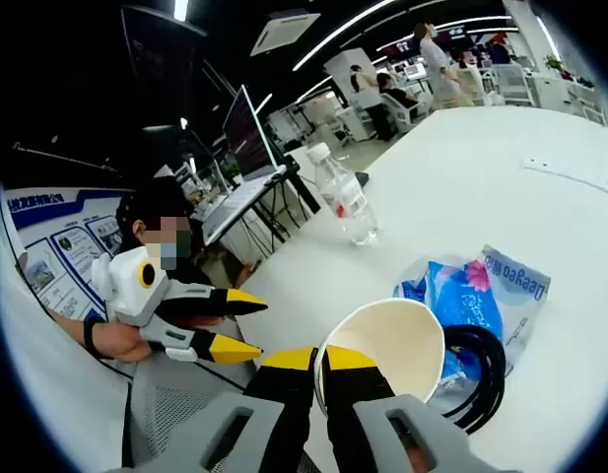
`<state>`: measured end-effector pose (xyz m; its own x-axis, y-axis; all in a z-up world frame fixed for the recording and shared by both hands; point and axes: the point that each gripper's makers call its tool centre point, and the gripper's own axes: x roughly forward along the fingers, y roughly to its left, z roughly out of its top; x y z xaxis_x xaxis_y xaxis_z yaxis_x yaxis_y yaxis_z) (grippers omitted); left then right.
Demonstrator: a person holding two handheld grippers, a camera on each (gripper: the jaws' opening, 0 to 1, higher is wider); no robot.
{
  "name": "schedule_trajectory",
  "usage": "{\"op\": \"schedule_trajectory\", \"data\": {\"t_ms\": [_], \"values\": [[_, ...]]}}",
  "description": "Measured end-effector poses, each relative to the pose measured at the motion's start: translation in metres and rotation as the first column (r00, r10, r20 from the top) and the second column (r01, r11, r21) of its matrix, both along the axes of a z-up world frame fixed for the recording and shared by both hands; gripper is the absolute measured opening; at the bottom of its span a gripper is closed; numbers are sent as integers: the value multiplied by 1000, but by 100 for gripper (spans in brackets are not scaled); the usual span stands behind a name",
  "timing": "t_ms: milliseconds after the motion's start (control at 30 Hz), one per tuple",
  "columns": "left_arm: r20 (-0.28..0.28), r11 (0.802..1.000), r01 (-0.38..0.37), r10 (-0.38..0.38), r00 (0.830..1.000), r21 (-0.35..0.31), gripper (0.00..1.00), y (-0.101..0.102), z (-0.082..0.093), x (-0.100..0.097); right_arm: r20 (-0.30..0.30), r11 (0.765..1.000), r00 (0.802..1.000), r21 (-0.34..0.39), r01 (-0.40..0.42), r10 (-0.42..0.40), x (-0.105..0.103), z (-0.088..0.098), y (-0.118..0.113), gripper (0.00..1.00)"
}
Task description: Arrange the tabletop items into an orderly group along one side of the table until the central work area is clear of visible clutter.
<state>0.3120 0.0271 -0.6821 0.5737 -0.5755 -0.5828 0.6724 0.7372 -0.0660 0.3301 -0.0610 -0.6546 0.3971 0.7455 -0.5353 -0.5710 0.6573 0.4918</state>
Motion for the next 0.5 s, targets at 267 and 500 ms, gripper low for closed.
{"op": "schedule_trajectory", "data": {"t_ms": [267, 500], "values": [[2, 1000, -13, 13, 1000, -23, 38, 3, 2, 3, 32, 989, 993, -105, -106, 110, 20, -4, 18, 0], [8, 999, -19, 20, 1000, -26, 39, 3, 2, 3, 62, 971, 983, -176, -162, 175, 45, -2, 34, 0]]}}
